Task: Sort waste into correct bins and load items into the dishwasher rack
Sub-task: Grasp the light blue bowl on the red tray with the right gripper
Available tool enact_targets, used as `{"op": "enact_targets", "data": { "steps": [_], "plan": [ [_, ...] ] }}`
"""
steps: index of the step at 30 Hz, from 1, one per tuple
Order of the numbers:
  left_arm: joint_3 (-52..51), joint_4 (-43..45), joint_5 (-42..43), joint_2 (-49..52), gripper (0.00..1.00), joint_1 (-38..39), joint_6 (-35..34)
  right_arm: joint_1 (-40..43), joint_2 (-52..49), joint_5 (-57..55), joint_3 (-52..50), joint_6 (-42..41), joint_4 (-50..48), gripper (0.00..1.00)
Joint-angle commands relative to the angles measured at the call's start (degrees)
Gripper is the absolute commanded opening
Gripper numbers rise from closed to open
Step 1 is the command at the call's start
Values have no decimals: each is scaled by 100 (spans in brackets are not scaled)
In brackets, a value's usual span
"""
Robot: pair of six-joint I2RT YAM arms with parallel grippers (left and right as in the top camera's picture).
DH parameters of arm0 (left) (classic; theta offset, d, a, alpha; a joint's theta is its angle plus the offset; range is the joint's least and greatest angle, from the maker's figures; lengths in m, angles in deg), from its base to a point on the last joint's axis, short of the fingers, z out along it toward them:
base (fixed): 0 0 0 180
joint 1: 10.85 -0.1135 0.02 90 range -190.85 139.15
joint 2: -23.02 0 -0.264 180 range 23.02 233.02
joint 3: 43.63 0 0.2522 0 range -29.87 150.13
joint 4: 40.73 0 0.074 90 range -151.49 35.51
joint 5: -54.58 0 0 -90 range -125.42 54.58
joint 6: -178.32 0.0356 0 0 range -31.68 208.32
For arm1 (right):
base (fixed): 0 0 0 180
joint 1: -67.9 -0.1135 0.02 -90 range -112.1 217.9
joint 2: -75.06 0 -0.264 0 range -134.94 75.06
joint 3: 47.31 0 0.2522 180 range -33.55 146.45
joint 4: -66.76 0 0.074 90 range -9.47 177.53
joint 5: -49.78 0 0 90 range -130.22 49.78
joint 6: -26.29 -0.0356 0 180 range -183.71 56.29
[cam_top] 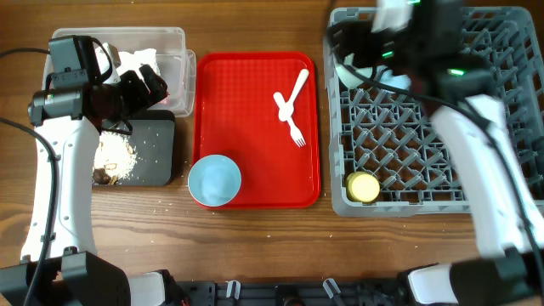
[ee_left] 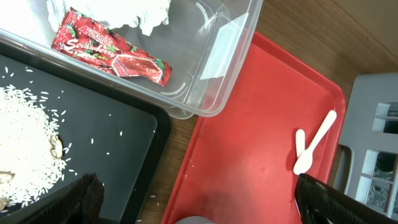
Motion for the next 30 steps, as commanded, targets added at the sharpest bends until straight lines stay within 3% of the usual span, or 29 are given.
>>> {"op": "enact_targets", "data": {
  "steps": [1,5,12,15,17,20,26,27,30],
  "plan": [
    [68,11,-55,-31,100,-26,55,-822,-846,680,-358,-800,313,72],
    [68,11,-55,-31,100,-26,55,-1867,-1862,684,-374,-968,601,63],
    [68,11,-55,-31,100,-26,55,-2708,-2732,612,-374,-1126,765,57],
    [68,11,-55,-31,100,-26,55,-2841,-2850,439,-374,-1377,756,45],
    [68,11,-55,-31,100,-26,52,-2841,-2850,424,-374,-1460,710,27],
    [68,11,-55,-31,100,-26,55,-2859,-2863,81,-382,-1825,715,20],
    [68,13,-55,-31,100,-26,55,-2946,-3180,101,-382,-2013,614,19],
    [68,11,-55,-31,100,-26,55,-2920,-3178,103,-378,-2024,623,6],
    [68,11,-55,-31,100,-26,55,-2774,-3084,94,-302,-2120,706,4]
  ]
}}
